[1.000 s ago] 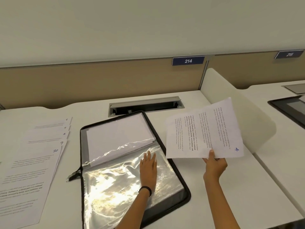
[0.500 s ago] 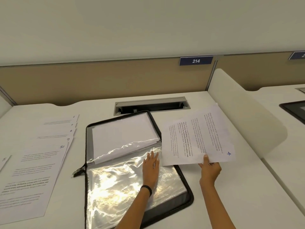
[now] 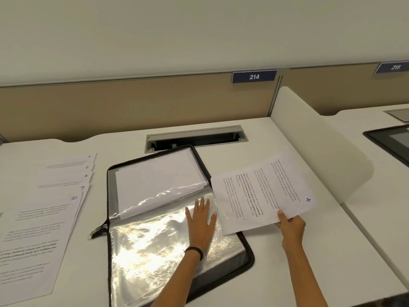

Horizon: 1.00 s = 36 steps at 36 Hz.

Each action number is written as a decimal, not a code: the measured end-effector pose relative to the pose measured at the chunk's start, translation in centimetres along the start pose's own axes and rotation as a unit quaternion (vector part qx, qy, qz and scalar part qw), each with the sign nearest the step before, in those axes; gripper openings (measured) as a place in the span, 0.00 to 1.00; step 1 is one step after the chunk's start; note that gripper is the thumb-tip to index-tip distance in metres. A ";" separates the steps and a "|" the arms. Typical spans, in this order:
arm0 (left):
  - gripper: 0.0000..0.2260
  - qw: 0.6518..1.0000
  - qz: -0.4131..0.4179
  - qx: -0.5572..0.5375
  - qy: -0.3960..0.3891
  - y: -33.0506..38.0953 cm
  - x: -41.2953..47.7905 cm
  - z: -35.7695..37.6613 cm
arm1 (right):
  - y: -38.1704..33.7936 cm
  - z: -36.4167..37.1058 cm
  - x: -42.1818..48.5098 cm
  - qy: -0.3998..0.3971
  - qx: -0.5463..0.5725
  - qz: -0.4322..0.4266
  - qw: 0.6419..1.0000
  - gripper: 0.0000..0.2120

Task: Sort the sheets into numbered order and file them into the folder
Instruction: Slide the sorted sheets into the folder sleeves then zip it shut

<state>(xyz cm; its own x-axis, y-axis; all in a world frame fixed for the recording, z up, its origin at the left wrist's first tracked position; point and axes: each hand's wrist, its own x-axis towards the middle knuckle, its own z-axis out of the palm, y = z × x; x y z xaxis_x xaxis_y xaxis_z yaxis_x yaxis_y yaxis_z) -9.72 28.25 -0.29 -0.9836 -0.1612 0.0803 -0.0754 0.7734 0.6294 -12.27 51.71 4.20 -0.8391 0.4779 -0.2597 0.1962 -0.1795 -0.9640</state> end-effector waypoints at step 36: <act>0.07 0.975 -0.107 -0.171 0.097 1.0 2.0 -1.6 | 1.0 -2.3 -0.4 0.022 -0.108 0.019 0.994 0.07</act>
<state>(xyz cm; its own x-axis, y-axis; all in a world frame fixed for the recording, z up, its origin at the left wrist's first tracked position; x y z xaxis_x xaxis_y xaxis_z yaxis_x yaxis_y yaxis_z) -11.48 27.71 1.69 -0.8994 -0.4351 0.0419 -0.1843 0.4644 0.8662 -10.56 53.34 3.24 -0.8066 0.5130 -0.2934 0.3358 -0.0107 -0.9419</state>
